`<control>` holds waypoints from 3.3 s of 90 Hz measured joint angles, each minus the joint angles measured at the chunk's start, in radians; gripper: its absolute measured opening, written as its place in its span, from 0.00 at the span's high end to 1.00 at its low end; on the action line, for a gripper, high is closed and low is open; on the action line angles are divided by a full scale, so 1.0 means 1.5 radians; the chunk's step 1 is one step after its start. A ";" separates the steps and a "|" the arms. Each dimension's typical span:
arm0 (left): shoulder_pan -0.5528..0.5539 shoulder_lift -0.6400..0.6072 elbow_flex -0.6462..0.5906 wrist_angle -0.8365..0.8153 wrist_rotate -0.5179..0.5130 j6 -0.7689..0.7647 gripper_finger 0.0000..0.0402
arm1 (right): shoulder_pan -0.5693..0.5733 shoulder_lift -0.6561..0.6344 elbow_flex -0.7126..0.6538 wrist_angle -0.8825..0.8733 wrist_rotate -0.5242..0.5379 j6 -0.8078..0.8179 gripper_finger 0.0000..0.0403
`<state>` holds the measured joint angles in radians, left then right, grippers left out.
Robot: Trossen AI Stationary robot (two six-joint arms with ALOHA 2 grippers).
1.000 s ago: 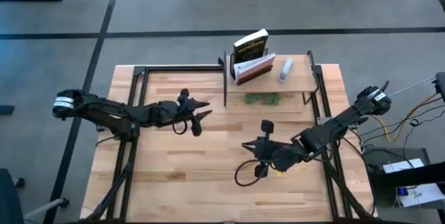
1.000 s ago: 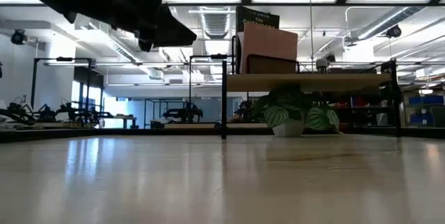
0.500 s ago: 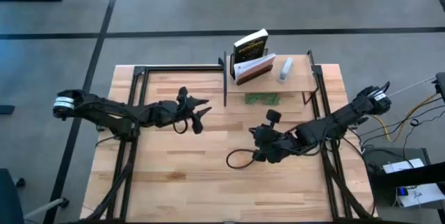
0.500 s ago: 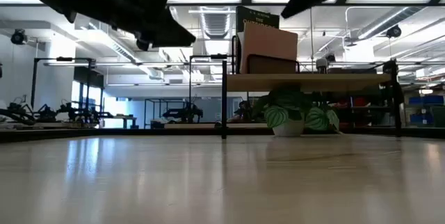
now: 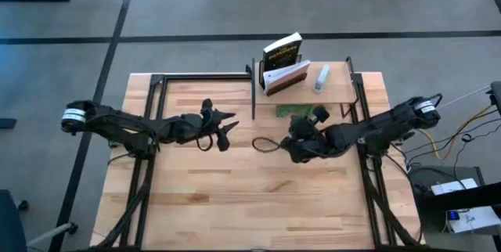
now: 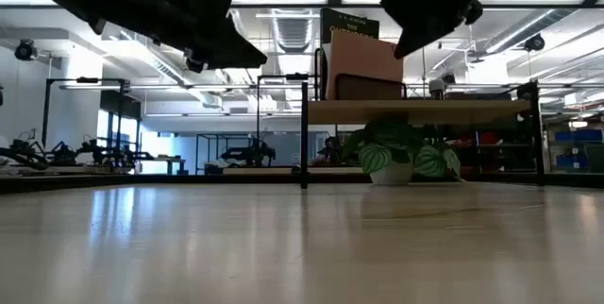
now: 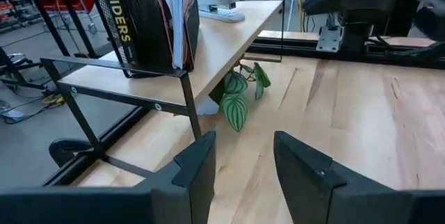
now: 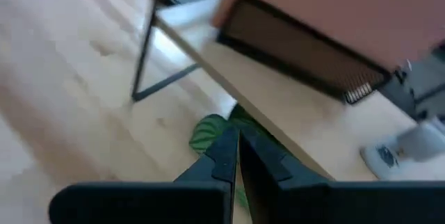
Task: Stock shelves
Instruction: Remove the gray stapler from the shelf
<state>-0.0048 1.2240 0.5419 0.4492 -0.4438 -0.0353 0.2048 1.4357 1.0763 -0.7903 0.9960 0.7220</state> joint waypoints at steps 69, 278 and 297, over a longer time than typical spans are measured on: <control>0.000 0.000 0.000 0.000 0.000 0.000 0.68 | -0.088 -0.001 0.000 -0.103 0.000 0.258 0.32; 0.000 0.000 0.000 0.000 0.000 0.000 0.68 | -0.312 0.003 -0.041 -0.213 0.011 0.443 0.44; 0.000 0.000 0.000 0.000 0.000 0.000 0.68 | -0.310 0.003 -0.041 -0.213 0.018 0.442 0.55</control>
<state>-0.0051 1.2236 0.5419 0.4492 -0.4435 -0.0349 -0.2604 1.4403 1.0145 -1.1099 1.0228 1.3849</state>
